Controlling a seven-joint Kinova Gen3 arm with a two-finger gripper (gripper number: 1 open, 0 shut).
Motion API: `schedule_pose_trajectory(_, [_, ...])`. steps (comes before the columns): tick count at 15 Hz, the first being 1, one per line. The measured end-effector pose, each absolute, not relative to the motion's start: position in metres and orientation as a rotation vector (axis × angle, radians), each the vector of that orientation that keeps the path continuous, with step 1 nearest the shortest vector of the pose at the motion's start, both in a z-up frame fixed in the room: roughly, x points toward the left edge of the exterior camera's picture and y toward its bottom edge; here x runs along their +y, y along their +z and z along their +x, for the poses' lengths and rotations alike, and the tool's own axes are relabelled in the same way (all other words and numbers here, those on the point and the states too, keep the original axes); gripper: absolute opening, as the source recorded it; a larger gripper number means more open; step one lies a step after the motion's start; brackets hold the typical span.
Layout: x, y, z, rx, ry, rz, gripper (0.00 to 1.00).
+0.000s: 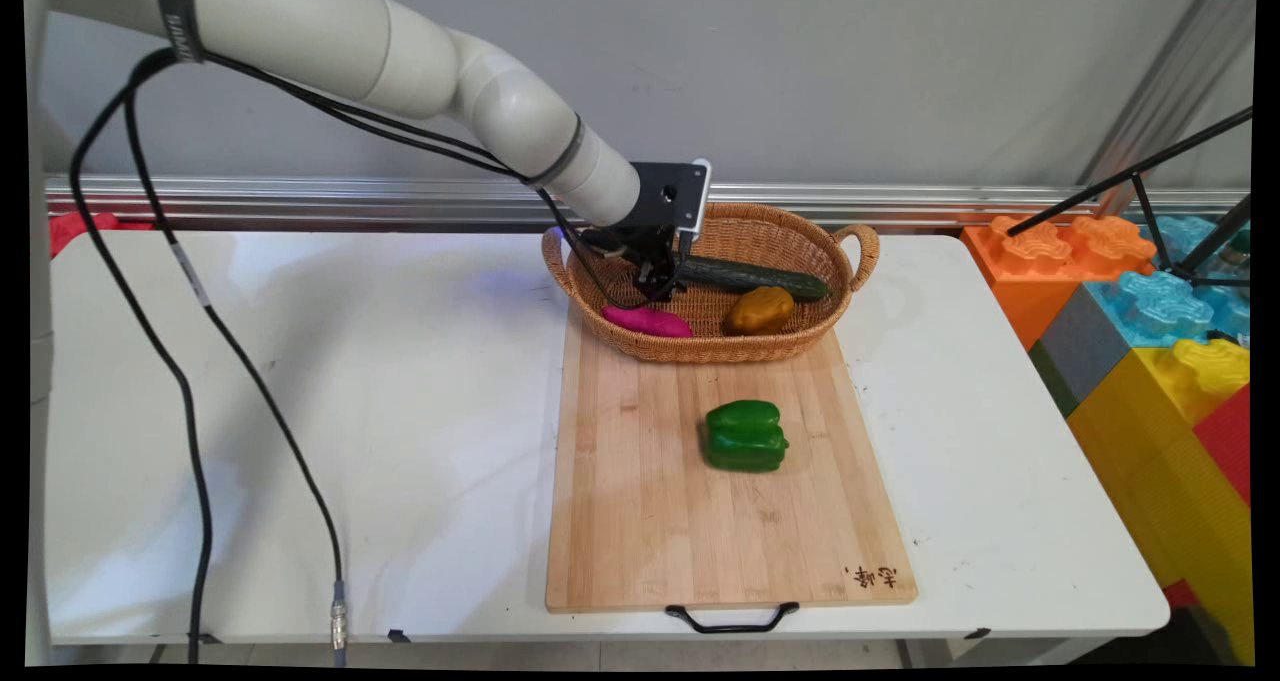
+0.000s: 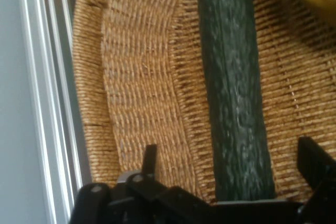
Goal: Pick up the cucumber from the vegetable basket, then place the picked object on the cutting board
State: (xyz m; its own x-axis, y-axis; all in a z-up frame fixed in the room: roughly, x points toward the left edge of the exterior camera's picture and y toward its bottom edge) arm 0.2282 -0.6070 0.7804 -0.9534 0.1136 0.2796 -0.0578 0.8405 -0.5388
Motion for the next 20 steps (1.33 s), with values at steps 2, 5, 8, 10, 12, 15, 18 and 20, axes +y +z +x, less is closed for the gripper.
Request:
schedule_pose_trajectory(2, [-0.609, 0.776, 0.227, -2.726, 0.808, -0.044, 0.00])
schedule_pose_trajectory(5, [-0.611, 0.771, 0.224, -2.733, 0.802, -0.045, 0.00])
schedule_pose_trajectory(8, [-0.610, 0.772, 0.222, -2.731, 0.805, -0.038, 0.00])
schedule_pose_trajectory(10, [-0.607, 0.778, 0.221, -2.728, 0.808, -0.028, 0.00])
schedule_pose_trajectory(12, [-0.603, 0.787, 0.218, -2.722, 0.811, -0.016, 0.00])
schedule_pose_trajectory(15, [-0.597, 0.804, 0.214, -2.697, 0.844, -0.002, 0.00])
schedule_pose_trajectory(18, [-0.590, 0.831, 0.209, -2.653, 0.912, 0.026, 0.00])
schedule_pose_trajectory(20, [-0.580, 0.856, 0.206, -2.623, 0.961, 0.055, 0.00])
